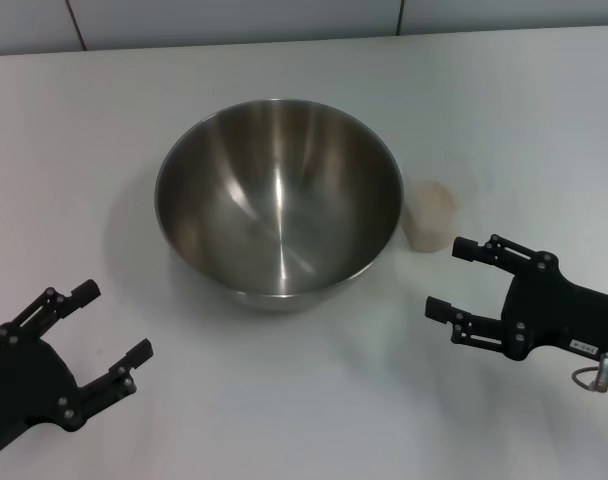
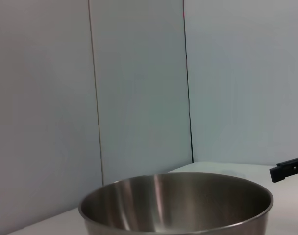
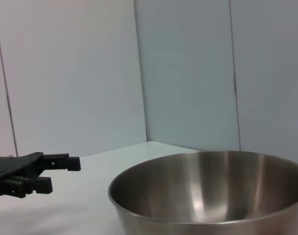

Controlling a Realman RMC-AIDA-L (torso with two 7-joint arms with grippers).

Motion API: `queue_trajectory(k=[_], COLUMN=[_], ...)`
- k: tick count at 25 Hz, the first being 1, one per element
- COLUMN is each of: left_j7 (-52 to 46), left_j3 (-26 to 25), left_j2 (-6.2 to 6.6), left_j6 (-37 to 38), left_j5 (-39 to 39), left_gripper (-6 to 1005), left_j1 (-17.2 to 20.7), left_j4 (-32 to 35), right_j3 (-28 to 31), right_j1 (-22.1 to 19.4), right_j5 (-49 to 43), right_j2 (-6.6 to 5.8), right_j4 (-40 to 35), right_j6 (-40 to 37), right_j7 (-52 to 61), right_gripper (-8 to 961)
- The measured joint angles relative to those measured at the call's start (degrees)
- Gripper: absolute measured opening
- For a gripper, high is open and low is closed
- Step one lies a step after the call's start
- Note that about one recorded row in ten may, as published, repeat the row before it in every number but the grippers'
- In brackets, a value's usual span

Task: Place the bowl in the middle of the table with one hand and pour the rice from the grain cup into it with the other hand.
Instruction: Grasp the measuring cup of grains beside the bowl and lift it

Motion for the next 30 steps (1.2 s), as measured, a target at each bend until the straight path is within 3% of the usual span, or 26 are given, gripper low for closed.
queue_trajectory(k=[8,14,22,30], left_j7=[-1.72,-2.46,-2.80,-3.70], left_j3=[-0.04,-0.04,-0.45,-0.48], left_j2=[0.42,0.72,0.82,1.05], left_j6=[0.09,0.11,0.07,-0.04], left_j5=[0.00,-0.01,-0.02,-0.11], left_gripper=[831,831,831,831], left_j1=[-1.42,-2.14,-2.98,-3.16], left_j4=[0.06,0.16,0.13,0.30], right_j3=[0.59,4.95,22.00,36.82], right_j1=[-0.95,-1.78,-6.92,-11.82], right_j5=[1.46,2.42,3.12,3.28], right_j2=[0.00,0.02,0.29,0.42], right_j4=[2.44,7.11,22.36,30.75], right_j6=[0.02,0.60,5.89,10.76], right_j7=[-2.34,-5.52,-22.10,-35.13], right_gripper=[819,820,818,816])
